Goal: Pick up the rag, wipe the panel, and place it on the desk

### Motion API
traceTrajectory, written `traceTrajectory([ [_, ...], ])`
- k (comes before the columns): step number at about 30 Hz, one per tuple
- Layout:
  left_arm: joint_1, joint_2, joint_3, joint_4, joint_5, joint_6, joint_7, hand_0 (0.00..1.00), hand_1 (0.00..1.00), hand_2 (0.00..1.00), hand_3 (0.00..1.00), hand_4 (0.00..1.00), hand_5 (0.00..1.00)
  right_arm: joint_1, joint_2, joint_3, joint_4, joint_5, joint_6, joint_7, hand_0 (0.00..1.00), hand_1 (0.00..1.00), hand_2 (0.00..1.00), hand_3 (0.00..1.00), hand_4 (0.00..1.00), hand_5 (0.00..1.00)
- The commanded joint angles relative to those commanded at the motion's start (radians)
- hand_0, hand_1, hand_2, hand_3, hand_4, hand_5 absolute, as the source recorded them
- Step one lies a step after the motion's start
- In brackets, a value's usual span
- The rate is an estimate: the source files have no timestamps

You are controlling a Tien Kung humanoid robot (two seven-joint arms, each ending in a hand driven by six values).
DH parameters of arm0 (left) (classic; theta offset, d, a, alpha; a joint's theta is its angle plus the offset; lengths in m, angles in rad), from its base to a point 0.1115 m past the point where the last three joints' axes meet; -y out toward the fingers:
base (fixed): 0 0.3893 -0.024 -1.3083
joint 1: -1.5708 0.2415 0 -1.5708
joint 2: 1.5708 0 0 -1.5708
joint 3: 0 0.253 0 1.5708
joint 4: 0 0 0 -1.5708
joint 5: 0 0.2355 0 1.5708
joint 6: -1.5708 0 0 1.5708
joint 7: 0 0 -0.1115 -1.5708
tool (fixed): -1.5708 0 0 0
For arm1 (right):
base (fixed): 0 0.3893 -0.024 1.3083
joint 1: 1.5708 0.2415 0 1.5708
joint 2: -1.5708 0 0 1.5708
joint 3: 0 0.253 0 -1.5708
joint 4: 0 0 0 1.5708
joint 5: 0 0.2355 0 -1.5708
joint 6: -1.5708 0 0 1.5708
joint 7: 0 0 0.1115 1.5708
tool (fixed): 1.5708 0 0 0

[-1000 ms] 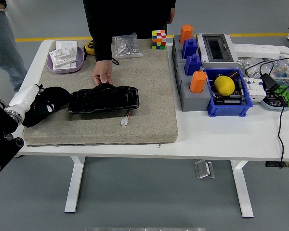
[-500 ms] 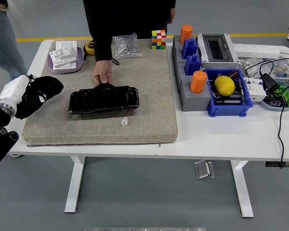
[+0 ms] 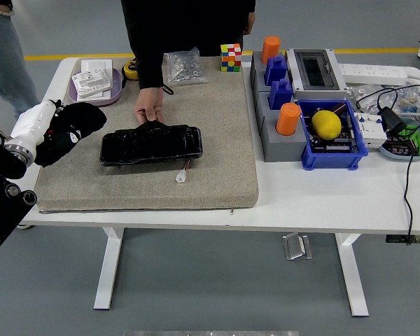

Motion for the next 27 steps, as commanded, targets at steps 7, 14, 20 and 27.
traceTrajectory([
  [7, -0.007, -0.008, 0.047, -0.023, -0.003, -0.001, 0.008, 0.259, 0.191, 0.469, 0.348, 0.324, 0.002, 0.001, 0.002, -0.011, 0.000, 0.011, -0.001, 0.005, 0.725, 0.609, 0.680, 0.589, 0.998, 0.430],
  [14, -0.016, -0.013, 0.093, -0.033, -0.008, 0.000, 0.011, 0.258, 0.190, 0.470, 0.349, 0.323, 0.002, -0.001, -0.001, 0.014, 0.000, -0.014, 0.000, -0.002, 0.726, 0.609, 0.680, 0.589, 0.998, 0.430],
  [20, -0.030, -0.016, 0.130, -0.037, -0.014, -0.002, 0.013, 0.252, 0.187, 0.470, 0.350, 0.324, 0.002, 0.000, 0.000, 0.019, 0.000, -0.022, 0.001, -0.004, 0.726, 0.609, 0.680, 0.589, 0.998, 0.430],
  [27, -0.051, -0.026, 0.162, -0.039, -0.017, -0.001, 0.014, 0.252, 0.186, 0.471, 0.353, 0.324, 0.002, 0.002, 0.000, 0.005, 0.000, -0.012, 0.001, -0.002, 0.725, 0.609, 0.681, 0.589, 0.998, 0.429],
])
